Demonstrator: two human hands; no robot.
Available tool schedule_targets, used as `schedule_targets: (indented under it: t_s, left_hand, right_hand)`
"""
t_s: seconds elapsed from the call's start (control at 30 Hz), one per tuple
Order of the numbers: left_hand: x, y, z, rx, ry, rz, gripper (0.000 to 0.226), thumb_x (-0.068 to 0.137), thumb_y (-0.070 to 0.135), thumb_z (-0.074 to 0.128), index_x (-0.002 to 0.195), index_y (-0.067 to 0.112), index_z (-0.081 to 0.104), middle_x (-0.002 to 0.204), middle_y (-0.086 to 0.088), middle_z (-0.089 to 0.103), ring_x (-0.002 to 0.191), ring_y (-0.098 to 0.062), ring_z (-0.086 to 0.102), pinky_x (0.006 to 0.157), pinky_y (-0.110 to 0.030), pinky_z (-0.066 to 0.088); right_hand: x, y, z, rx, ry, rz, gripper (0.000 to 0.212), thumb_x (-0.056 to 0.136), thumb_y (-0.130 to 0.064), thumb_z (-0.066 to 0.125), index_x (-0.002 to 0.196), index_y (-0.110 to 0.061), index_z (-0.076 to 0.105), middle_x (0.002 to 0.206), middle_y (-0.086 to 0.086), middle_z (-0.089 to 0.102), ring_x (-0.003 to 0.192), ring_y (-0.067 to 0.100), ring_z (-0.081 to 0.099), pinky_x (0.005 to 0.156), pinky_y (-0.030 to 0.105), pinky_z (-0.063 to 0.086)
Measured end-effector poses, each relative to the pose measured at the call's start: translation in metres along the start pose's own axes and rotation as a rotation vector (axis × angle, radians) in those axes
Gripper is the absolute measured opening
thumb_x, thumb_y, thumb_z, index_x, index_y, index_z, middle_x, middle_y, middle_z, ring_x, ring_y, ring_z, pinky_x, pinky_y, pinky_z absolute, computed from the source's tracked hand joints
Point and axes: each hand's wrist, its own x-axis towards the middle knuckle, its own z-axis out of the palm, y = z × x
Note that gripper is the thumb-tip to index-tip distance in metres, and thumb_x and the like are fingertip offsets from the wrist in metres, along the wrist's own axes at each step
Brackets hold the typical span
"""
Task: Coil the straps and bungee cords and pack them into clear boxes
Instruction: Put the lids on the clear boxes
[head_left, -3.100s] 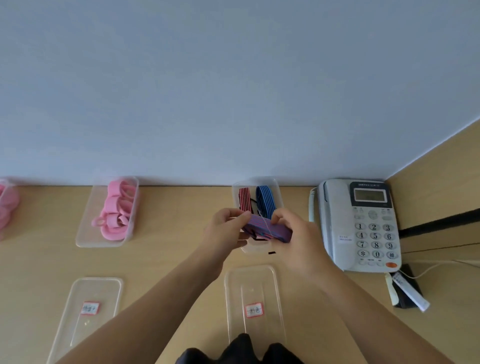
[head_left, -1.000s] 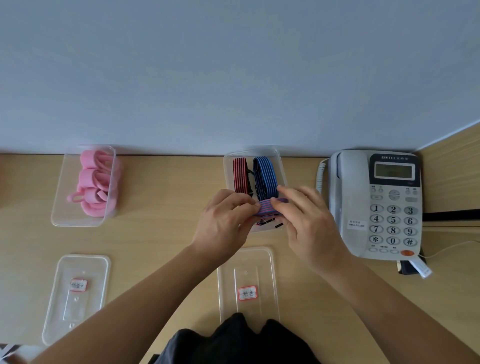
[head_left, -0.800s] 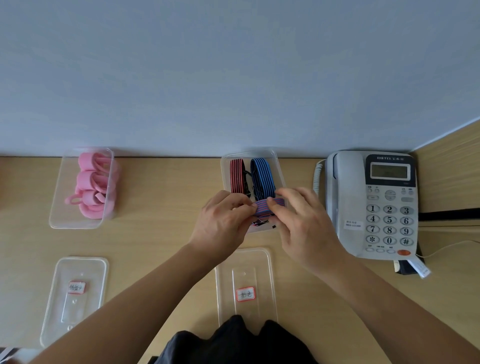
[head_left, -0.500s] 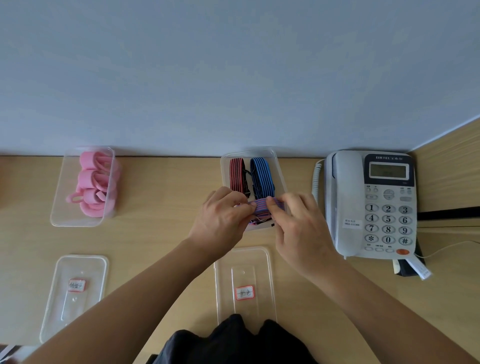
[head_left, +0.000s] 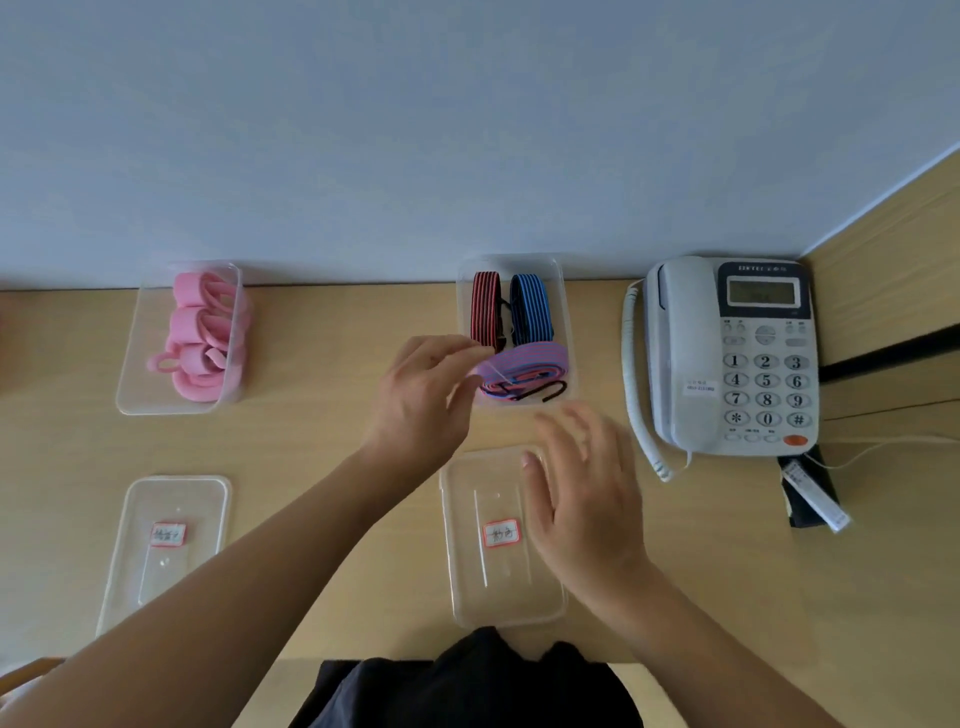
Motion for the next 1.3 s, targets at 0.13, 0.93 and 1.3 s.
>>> schedule_targets:
  t_s: [0.13, 0.93, 1.3]
  left_hand:
    - [-0.027, 0.003, -0.011, -0.149, 0.015, -0.322, 0.033, 0.085, -0.002, 0.073, 0.114, 0.013, 0.077, 0.110, -0.004, 0.073, 0.098, -0.027, 0.066, 0.084, -0.039, 0.057]
    - [-0.028, -0.017, -0.043, -0.676, -0.143, -1.022, 0.029, 0.102, 0.042, 0.054, 0.097, 0.024, 0.077, 0.098, 0.003, 0.076, 0.095, -0.021, 0.071, 0.088, -0.042, 0.060]
    - [0.058, -0.007, -0.011, -0.736, -0.133, -0.998, 0.020, 0.090, 0.034, 0.076, 0.104, 0.019, 0.073, 0.094, 0.002, 0.074, 0.093, -0.018, 0.071, 0.081, -0.038, 0.062]
  right_hand:
    - [-0.058, -0.028, 0.024, -0.168, -0.393, 0.125, 0.074, 0.083, -0.065, 0.053, 0.136, -0.014, 0.053, 0.152, 0.024, 0.036, 0.132, 0.045, 0.042, 0.103, 0.054, 0.043]
    - [-0.001, -0.090, 0.004, -0.192, -0.214, 0.087, 0.083, 0.070, -0.062, 0.058, 0.142, -0.023, 0.049, 0.156, 0.009, 0.035, 0.138, 0.039, 0.035, 0.098, 0.053, 0.035]
    - [0.123, -0.036, 0.029, -0.420, -0.309, 0.068, 0.084, 0.080, -0.072, 0.043, 0.149, -0.025, 0.038, 0.154, 0.020, 0.033, 0.137, 0.043, 0.031, 0.090, 0.051, 0.031]
